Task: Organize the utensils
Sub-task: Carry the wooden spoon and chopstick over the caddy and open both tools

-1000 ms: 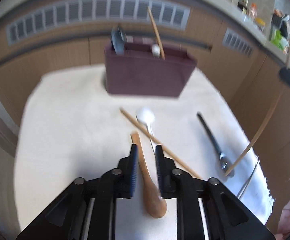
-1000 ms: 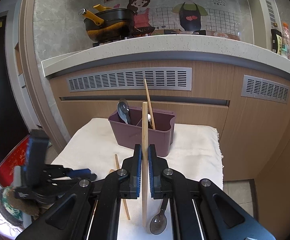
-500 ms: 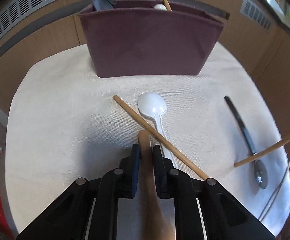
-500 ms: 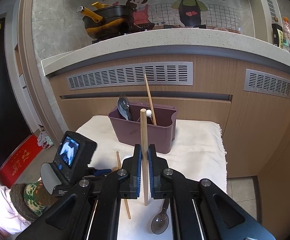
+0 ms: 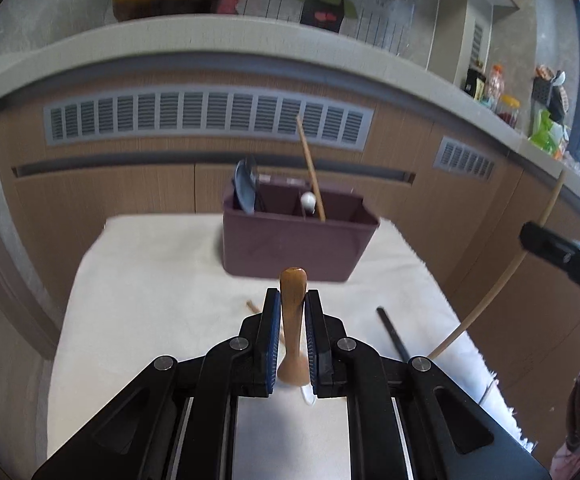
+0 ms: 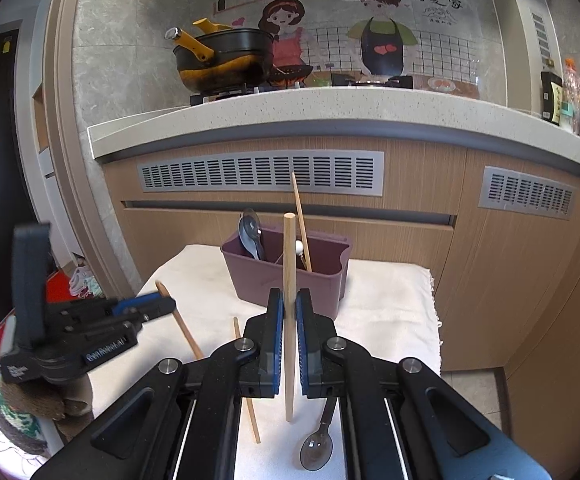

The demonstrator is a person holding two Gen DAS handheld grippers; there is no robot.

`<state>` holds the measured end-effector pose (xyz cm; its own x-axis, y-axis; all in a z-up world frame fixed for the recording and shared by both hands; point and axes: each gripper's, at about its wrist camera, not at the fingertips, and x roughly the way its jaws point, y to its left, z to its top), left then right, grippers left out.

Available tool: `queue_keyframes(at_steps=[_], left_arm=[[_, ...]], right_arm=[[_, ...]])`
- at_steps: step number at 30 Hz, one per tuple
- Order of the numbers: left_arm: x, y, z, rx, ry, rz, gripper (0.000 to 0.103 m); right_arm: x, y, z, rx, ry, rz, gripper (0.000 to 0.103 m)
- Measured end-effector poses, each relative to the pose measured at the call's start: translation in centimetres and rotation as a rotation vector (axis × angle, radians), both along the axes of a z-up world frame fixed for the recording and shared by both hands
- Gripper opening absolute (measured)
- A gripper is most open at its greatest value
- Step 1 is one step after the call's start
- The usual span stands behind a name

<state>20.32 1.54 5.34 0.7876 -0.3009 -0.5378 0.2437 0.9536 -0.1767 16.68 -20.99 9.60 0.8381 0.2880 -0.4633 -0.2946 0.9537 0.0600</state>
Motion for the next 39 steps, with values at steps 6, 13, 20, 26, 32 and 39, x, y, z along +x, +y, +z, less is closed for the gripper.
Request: queue_keyframes(at_steps=[6,13,20,26,32,39], left_arm=[[2.1,-0.9,7.2,0.036,-0.158,-0.009,0.012],[7.3,-1.8,15.8,0.081,-0.293,0.006,0.012],[12.0,-2.0,17.9,0.089,-0.306,0.000,0.012],[15.4,-1.9,14.7,0.078,-0.236,-0.008,0.012],[17.9,-1.4,10.2,0.060,-0.122,-0.019,0.012],[20.2,-2.0,4.5,0.056,0.046,-0.071,0.036]], right_arm=[[1.4,0.0,5.6,-0.002,-0.111,-0.003,0.007],[5.9,0.5,14.6,-0.016,-0.239,-0.017,0.007],[11.6,1.8,15.7,-0.044,-0.216,-0.042,0.007],[16.2,2.9,12.0,-0.071,-0.122,-0.045,0.007],[20.3,3.8,6.6,-0.102,0.007,-0.046,0.007],[22.7,4.5,1.2,-0.133,0.143,-0.044,0.011]])
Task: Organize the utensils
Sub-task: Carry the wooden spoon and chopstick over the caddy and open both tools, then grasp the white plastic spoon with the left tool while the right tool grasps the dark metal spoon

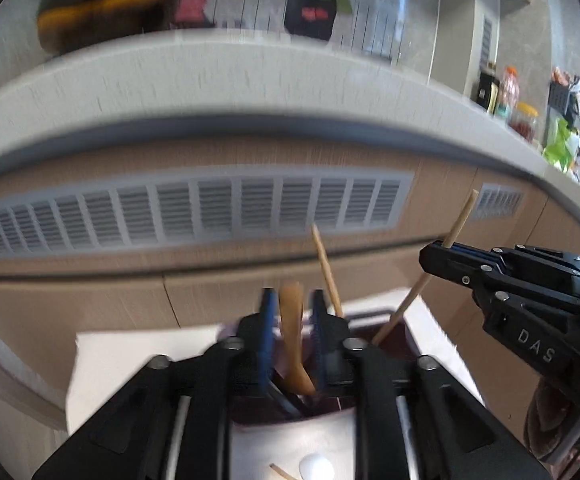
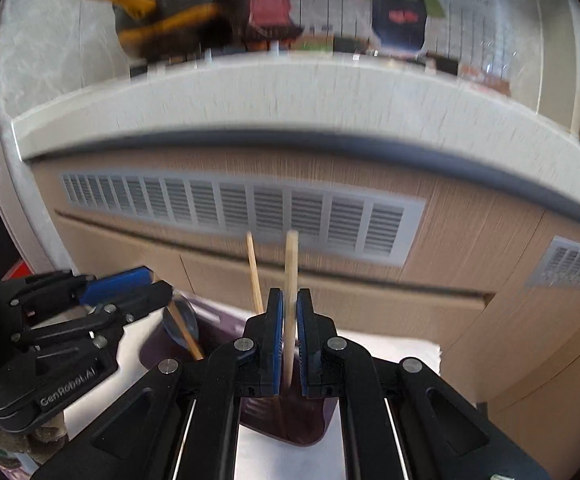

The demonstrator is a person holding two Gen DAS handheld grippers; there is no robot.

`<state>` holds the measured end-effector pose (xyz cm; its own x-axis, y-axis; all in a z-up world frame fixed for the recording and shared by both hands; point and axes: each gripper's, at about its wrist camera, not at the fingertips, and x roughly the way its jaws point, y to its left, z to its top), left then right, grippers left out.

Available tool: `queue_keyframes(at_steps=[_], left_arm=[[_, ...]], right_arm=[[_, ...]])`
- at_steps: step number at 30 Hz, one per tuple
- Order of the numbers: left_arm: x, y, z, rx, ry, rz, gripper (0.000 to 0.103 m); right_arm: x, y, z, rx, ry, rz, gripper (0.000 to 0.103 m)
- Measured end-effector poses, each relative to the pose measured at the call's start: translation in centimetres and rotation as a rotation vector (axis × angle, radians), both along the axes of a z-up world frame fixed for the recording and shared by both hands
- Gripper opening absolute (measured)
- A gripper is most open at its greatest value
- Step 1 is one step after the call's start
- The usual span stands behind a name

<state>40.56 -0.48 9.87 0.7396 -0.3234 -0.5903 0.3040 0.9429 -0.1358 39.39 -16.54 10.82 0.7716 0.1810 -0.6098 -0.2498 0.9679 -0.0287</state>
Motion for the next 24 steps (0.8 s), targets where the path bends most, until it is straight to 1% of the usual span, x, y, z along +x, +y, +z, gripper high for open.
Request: queue_keyframes(at_steps=[1,2,3,4,5,6,7,8,9,10,12,16,19,21,24], left_arm=[[0.2,0.0,-0.5,0.001,0.014,0.003,0.042],[0.3,0.1,-0.9,-0.001,0.023,0.011,0.045],[0.3,0.3,-1.0,-0.006,0.028,0.018,0.045],[0.1,0.5,-1.1,-0.013,0.031,0.023,0.046],[-0.3,0.7,-1.2,-0.020,0.031,0.029,0.050],[-0.7,1.0,-1.2,-0.022,0.027,0.037,0.057],[-1.3,1.2,-1.2,-0.023,0.020,0.048,0.060],[-1.9,1.4,-1.3,-0.021,0.018,0.055,0.066],[-2.5,1.6,-1.5,-0.020,0.017,0.060,0.070],[-3.1,1.8,-1.6,-0.018,0.019,0.062,0.071],[-4.4,2.0,-2.3,-0.008,0.029,0.069,0.077],[-6.8,2.6,-4.0,-0.005,0.075,0.075,0.082],[-9.1,2.8,-5.8,-0.004,0.118,0.074,0.084],[-10.8,2.6,-7.2,0.015,0.143,0.072,0.086],[-13.1,2.0,-8.8,0.042,0.173,0.064,0.087]], right_arm=[[0.1,0.0,-0.6,-0.012,0.018,0.004,0.024],[0.1,0.0,-1.1,-0.021,0.028,0.007,0.032],[-0.1,-0.1,-1.4,-0.029,0.026,0.006,0.050],[-0.5,-0.2,-1.5,-0.037,0.013,0.003,0.064],[-1.0,-0.4,-1.6,-0.046,-0.006,0.000,0.068],[-1.4,-0.5,-1.7,-0.054,-0.021,-0.002,0.072],[-2.1,-0.8,-1.8,-0.059,-0.030,0.000,0.072],[-2.5,-1.0,-1.9,-0.057,-0.030,0.003,0.074],[-3.1,-1.4,-2.1,-0.052,-0.029,0.005,0.079],[-3.7,-1.7,-2.3,-0.050,-0.030,0.003,0.085],[-5.2,-2.4,-2.7,-0.058,-0.036,-0.009,0.089],[-8.8,-3.9,-4.0,-0.075,-0.043,-0.028,0.094],[-12.0,-5.0,-5.0,-0.074,-0.035,-0.031,0.094],[-13.9,-5.7,-5.8,-0.087,-0.030,-0.048,0.094],[-16.8,-6.8,-7.6,-0.100,0.035,-0.053,0.095]])
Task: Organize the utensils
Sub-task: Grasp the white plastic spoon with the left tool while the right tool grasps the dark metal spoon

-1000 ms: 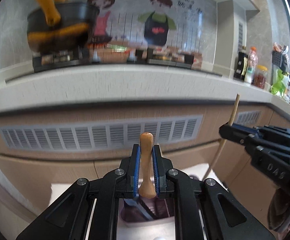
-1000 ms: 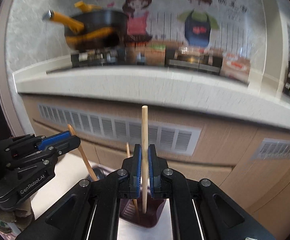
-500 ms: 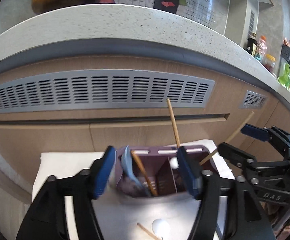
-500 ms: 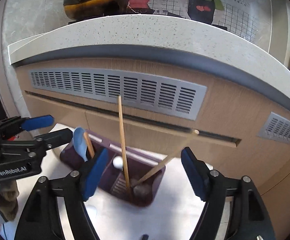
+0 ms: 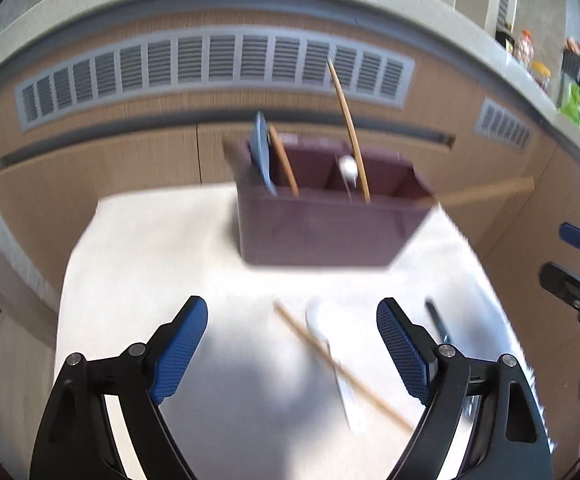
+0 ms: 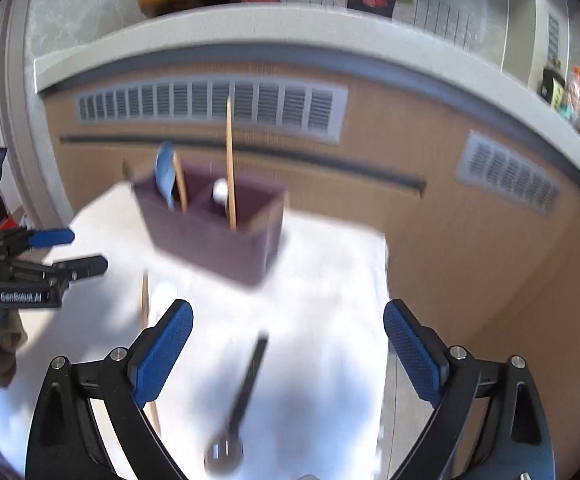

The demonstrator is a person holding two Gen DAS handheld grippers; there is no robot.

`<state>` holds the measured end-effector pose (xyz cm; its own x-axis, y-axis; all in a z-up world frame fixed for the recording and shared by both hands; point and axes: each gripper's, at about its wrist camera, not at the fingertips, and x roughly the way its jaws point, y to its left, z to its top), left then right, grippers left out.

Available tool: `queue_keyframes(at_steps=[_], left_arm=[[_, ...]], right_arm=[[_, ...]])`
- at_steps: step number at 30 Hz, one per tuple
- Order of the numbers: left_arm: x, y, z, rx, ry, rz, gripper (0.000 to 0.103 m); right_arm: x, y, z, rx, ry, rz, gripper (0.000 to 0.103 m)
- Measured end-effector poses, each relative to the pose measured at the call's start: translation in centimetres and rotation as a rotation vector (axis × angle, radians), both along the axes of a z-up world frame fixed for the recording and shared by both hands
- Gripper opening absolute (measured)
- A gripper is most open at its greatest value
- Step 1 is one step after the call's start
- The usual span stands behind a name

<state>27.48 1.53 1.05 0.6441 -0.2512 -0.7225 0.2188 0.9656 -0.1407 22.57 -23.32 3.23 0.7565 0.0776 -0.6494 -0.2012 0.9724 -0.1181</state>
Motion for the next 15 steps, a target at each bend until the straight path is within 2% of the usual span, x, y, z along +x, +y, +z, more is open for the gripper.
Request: queue_keyframes(at_steps=[4,8,9,10,12,15], left_arm=[[-2.7,-0.4,-1.7,0.010,0.044,-0.015,0.087],[-5.4,-0.8,-2.9,0.009,0.066,-0.022,0.091],[-6.1,-0.9,-3.1,0.009,0.071,-0.021,0.092],[-6.6,-1.0,-3.4,0.011,0.075,-0.019,0.093],[-7.4,-1.1,-3.8,0.012,0.082,-0.014,0.093],[-7.9,-1.3,-4.3,-0.001,0.106,-0.018,0.093]], right_arm=[[-3.3,-1.4,-2.9,-0.011,0.120,-0.035,0.095],[-6.2,-2.6,-5.8,0.041,0.235,-0.066,0.094],[-6.8,-2.8,-6.5,0.056,0.255,-0.070,0.090],[-7.5,-3.0,-7.1,0.069,0.269,-0.078,0.078],[-8.5,-3.2,-7.9,0.090,0.294,-0.094,0.060],[-9.3,-3.9,-9.1,0.159,0.340,-0.132,0.059]])
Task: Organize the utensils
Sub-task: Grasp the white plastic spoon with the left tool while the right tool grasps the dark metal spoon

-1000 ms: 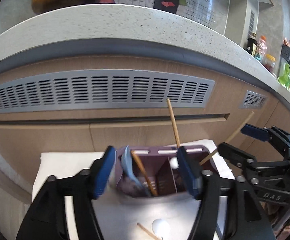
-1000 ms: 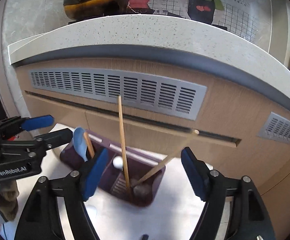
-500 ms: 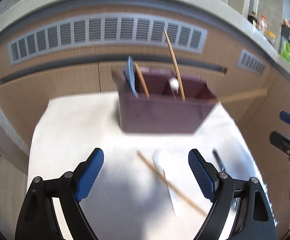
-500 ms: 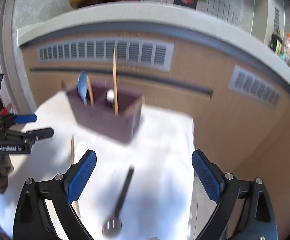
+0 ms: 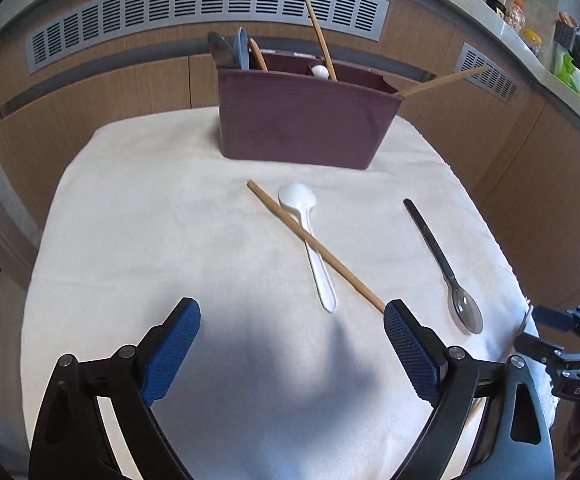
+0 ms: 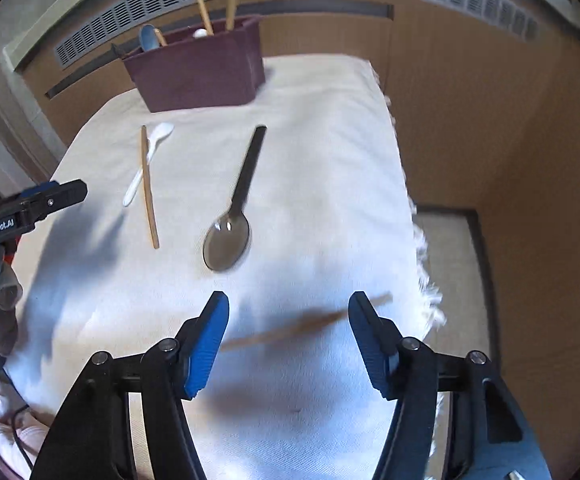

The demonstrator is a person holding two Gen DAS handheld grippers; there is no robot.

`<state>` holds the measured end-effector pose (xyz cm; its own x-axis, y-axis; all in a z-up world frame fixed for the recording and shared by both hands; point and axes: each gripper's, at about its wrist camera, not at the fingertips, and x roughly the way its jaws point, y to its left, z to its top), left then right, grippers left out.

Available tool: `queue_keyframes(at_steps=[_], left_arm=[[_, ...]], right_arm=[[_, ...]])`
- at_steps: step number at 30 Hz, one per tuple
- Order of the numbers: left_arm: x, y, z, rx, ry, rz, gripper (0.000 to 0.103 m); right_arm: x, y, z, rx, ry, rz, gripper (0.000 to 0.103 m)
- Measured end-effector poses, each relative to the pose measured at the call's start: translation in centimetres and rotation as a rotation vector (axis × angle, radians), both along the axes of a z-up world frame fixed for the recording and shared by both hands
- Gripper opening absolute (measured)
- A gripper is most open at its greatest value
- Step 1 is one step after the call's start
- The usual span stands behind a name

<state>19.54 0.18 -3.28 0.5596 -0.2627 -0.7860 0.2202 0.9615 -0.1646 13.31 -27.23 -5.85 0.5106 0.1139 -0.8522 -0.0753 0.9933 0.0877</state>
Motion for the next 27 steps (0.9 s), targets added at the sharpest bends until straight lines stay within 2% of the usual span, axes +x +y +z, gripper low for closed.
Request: queue_keyframes(at_steps=[6,11,12,13,14,16,18,25,27], left_arm=[[0.1,-0.3,-0.2,0.006,0.013,-0.006,0.093],[0.6,0.3,-0.7,-0.003,0.037,0.016,0.093],[0.7,0.5,-0.9,-0.005,0.045,0.024,0.093],[0.8,0.6,-1.0,-0.006,0.049,0.029,0.093],[1.0,0.7,-1.1,-0.010,0.055,0.035,0.093],[1.4,0.9,-1.3,-0.020,0.072,0.043,0.093],[2.1,0.8,-1.6,-0.026,0.092,0.052,0.093],[4.4,-0.6,-1.9,0.001,0.104,0.072,0.093],[5.1,-1.1,-1.7,0.010,0.091,0.065,0.093]], right_arm=[[0.4,-0.4,-1.2,0.012,0.027,-0.058,0.060],[2.3,0.5,-1.5,-0.057,-0.016,-0.056,0.060],[2.7,0.8,-1.4,-0.075,-0.034,-0.051,0.056],[3.2,1.0,-1.3,-0.097,-0.049,-0.044,0.045],[3.5,1.3,-1.1,-0.129,-0.063,-0.036,0.040],[4.1,1.7,-0.6,-0.149,-0.087,-0.014,0.018],[4.6,2.2,0.1,-0.131,-0.106,0.018,0.008],[6.8,4.5,2.2,0.043,-0.147,0.155,0.007],[7.2,4.8,2.3,0.064,-0.155,0.164,0.007]])
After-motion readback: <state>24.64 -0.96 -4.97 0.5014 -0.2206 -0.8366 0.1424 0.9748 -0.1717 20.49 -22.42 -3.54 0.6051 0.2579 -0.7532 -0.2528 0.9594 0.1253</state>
